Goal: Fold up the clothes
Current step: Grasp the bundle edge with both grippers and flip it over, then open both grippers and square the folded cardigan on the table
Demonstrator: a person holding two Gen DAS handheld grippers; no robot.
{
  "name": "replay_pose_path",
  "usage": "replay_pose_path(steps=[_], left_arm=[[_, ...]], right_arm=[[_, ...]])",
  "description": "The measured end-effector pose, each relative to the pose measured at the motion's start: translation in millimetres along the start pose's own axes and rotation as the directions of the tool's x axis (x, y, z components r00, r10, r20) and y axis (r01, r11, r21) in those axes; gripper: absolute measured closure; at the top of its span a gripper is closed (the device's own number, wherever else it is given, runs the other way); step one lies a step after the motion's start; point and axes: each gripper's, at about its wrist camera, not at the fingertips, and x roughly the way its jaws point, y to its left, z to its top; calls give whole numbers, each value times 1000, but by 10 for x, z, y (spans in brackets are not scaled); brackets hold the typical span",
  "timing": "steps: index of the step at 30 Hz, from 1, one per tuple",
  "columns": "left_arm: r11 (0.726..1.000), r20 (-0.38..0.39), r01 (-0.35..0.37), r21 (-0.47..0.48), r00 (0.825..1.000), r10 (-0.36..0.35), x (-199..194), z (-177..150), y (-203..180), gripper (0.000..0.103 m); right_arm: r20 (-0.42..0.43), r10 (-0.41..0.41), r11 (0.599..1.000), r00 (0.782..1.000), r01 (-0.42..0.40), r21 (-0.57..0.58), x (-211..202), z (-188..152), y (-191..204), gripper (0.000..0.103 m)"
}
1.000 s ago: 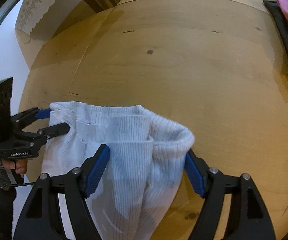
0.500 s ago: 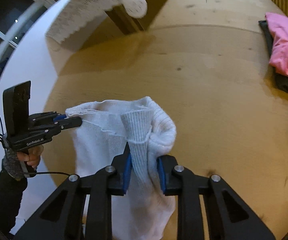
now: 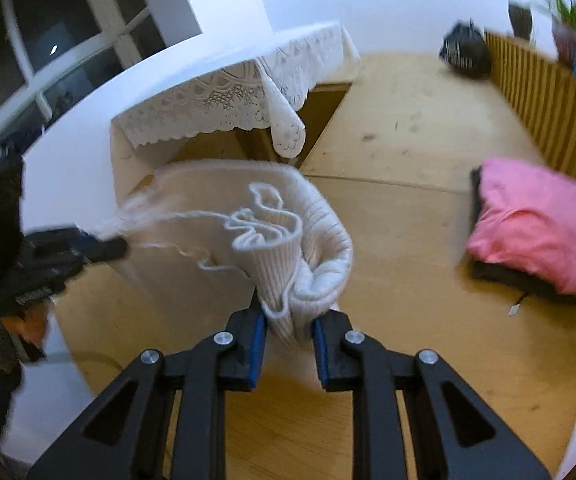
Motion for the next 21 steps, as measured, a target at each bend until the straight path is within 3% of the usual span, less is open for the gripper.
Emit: replay_pose_path(steps=[2, 5, 7, 9, 10, 12, 16, 19, 21], left_arm=[[998, 16, -3, 65, 1000, 2, -104, -316, -183, 89], [994, -84, 70, 81, 994, -63, -5, -1074, -384, 83], [991, -211, 130, 37, 970, -119, 112, -1596, -446, 81], [990, -325, 143, 6, 936, -133, 180, -1985, -465, 82], [990, -360, 140, -11, 923, -134, 185, -2121, -456, 82], [991, -342, 130, -37, 930, -135, 136, -2078, -387, 85], [994, -242, 101, -31, 965, -106, 257, -1599, -325, 81], [992, -196, 91, -90, 975, -107, 608, -1259, -319, 78], [987, -226, 64, -145, 969, -96, 937, -1194, -292, 78]], right_arm=[[-9, -27, 999, 1000, 27, -43, -68, -303, 34, 76], [-201, -75, 997, 977, 78, 9, 90, -1230, -49, 69], [-307, -68, 993, 949, 93, 67, 133, -1689, -122, 69], [-370, -42, 985, 928, 101, 140, 77, -2043, -206, 69], [-342, -19, 980, 940, 86, 181, -31, -2055, -246, 69], [-278, 23, 969, 960, 47, 243, -166, -1969, -316, 69], [-186, 97, 956, 978, -40, 292, -61, -1572, -429, 69], [-221, 80, 969, 972, -23, 247, 454, -1316, -441, 70], [-258, 59, 973, 964, 2, 230, 750, -1283, -415, 71]])
